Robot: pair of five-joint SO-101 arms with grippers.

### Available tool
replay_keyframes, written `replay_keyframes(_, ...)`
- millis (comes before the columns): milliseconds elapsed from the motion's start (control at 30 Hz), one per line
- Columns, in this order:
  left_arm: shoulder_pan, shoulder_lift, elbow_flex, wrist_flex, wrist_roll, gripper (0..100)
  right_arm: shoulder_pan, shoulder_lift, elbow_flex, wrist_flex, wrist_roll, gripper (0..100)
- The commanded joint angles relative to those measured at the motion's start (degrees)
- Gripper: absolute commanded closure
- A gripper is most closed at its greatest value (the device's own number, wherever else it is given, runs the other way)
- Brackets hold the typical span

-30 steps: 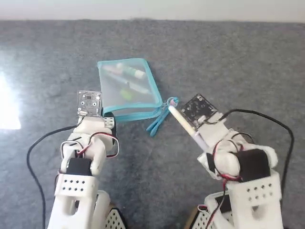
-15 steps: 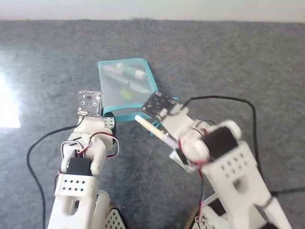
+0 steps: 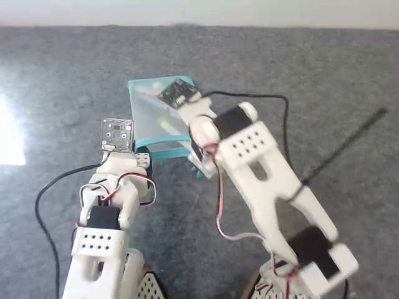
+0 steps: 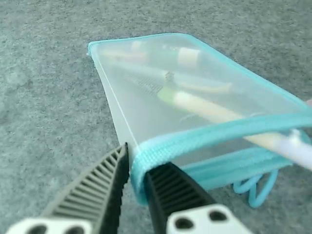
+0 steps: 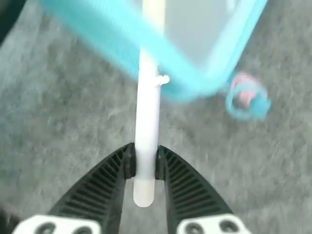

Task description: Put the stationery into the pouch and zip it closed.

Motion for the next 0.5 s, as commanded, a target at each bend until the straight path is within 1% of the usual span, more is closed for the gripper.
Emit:
replay_keyframes(0,0.2,-0.9,-1.6,-0.7,-0.2,99,0.0,3.2,-6.5,-6.1,-1.1,95.8)
replay_keyframes(33,0.2,-0.9,-1.4,-0.7,-0.2,99,0.0,4.4,-7.6,-6.7,-1.1,91.3)
replay_keyframes(167,0.2,-0.9,-1.1,-0.7,-0.2,99,-0.2,7.3,-10.2,-7.1,-2.7,65.5)
replay_keyframes(267,0.1,-1.0,-1.1,-0.7,-0.2,99,0.0,6.3,-10.2,-5.5,0.3,49.7)
replay_keyframes(333,0.1,-1.0,-1.1,-0.7,-0.2,99,1.0,3.3,-10.2,-2.1,3.0,45.6)
replay_keyframes(467,0.4,-1.0,-1.1,-0.8,-0.2,99,3.0,-6.5,-9.9,2.9,5.3,45.4)
